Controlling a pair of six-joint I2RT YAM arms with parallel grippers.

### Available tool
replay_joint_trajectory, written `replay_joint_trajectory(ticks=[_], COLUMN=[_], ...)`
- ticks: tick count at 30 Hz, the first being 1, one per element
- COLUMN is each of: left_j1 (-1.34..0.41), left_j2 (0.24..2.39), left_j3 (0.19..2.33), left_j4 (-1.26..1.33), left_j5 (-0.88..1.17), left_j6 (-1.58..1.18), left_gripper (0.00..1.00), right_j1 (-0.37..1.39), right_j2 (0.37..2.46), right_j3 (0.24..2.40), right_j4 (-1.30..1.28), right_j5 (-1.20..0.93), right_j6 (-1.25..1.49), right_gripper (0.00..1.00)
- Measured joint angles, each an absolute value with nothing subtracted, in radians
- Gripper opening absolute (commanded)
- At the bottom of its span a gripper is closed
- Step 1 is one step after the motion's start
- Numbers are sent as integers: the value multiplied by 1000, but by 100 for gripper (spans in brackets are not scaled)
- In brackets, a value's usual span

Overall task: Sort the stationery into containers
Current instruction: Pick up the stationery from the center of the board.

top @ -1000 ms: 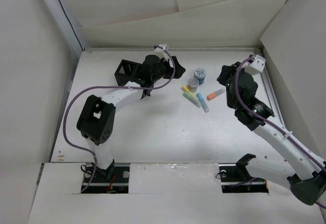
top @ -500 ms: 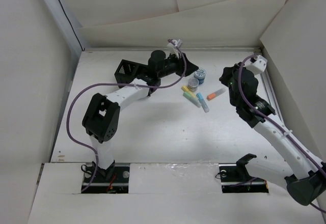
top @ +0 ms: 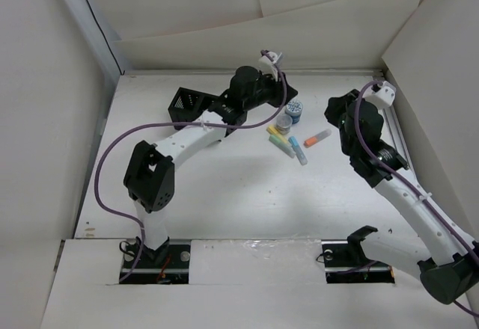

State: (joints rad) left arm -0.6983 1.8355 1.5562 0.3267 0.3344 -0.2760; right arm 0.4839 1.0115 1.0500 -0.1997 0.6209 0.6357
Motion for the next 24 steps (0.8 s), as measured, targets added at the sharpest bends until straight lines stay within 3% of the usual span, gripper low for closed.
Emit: replay_joint_trajectory(ticks=[3,6,8,15,17,24], left_j1=[-713,-735,-758,-805,-804,-796], left_j2=[1914,2033,2113,2286,2307,2331], left_j3=[1678,1812,1881,1993,2015,2065], left_j4=[228,131,74,-82,-105,-118], left_j5=[224,106,48,-8,-10,-52], left_j6=[-218,-169,-146,-118,-118,-128], left_gripper=[34,41,55,72,83,86], right_j1=[478,477,477,471,469,458], right_j2=[1010,1010,1008,953,931,903], right_j3=[1050,1052,1054,1060,1064,1079], right_j4=[-201,-202,-203,-211,-214,-218], right_j5=[619,611,603,587,585,562], right_j6=[644,641,643,643,643,640], right_gripper=[74,84,88,100,100,100])
